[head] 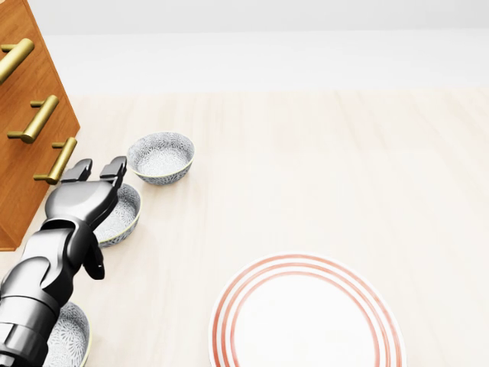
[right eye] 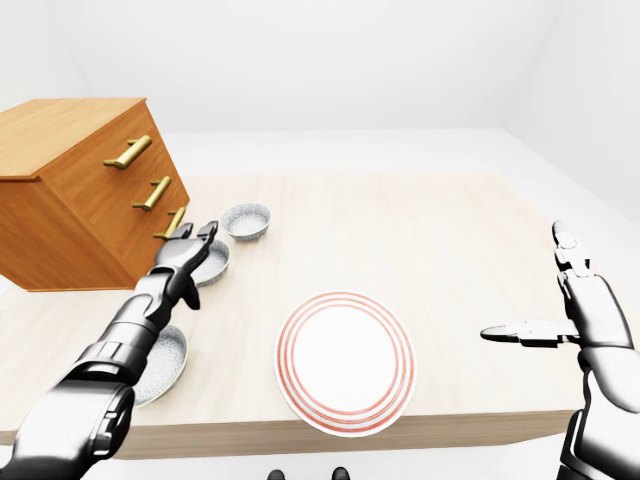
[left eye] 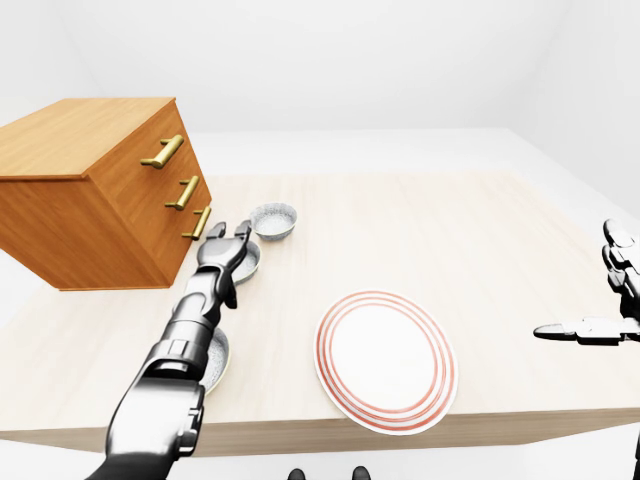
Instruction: Put the bowl in the middle on the plate.
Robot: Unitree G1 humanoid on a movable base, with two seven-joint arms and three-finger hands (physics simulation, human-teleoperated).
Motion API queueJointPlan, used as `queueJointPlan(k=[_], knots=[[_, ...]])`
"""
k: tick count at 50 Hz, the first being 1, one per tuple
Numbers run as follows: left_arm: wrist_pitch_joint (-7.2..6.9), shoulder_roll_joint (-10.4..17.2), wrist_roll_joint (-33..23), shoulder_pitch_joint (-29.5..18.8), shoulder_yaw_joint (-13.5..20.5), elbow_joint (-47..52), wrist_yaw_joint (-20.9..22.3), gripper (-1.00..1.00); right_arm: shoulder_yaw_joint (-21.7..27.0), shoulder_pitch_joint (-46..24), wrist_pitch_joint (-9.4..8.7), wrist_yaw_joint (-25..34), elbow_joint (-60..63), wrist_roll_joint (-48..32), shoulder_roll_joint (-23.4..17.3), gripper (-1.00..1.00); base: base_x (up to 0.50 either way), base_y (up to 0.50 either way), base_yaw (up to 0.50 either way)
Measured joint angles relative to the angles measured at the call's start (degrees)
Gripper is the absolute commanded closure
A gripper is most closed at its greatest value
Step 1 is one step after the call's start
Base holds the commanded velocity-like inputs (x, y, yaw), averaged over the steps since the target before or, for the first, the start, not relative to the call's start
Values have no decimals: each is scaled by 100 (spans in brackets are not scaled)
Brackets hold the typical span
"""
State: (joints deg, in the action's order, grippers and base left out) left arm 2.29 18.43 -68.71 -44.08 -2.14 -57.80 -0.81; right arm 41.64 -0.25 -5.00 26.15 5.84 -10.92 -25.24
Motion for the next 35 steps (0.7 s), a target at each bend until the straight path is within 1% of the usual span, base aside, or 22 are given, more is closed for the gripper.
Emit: queueJointPlan(k=[12,24,29,35], knots=[[10,-85,-33,28,-85,-87,-70,-100,13,2,0,30,23,-3,-2,-100,0,0,0],[-29,-214,-199,-64,-149,27,116,-100,11,9,0,29,9,1,7,-100,0,0,0],[-4,-242,-276,-154,-175,-51,114,-100,16,14,0,43,42,-2,10,-100,0,0,0],[51,-270,-358,-319,-213,-317,16,-100,29,18,0,67,83,-13,14,-100,0,0,0]])
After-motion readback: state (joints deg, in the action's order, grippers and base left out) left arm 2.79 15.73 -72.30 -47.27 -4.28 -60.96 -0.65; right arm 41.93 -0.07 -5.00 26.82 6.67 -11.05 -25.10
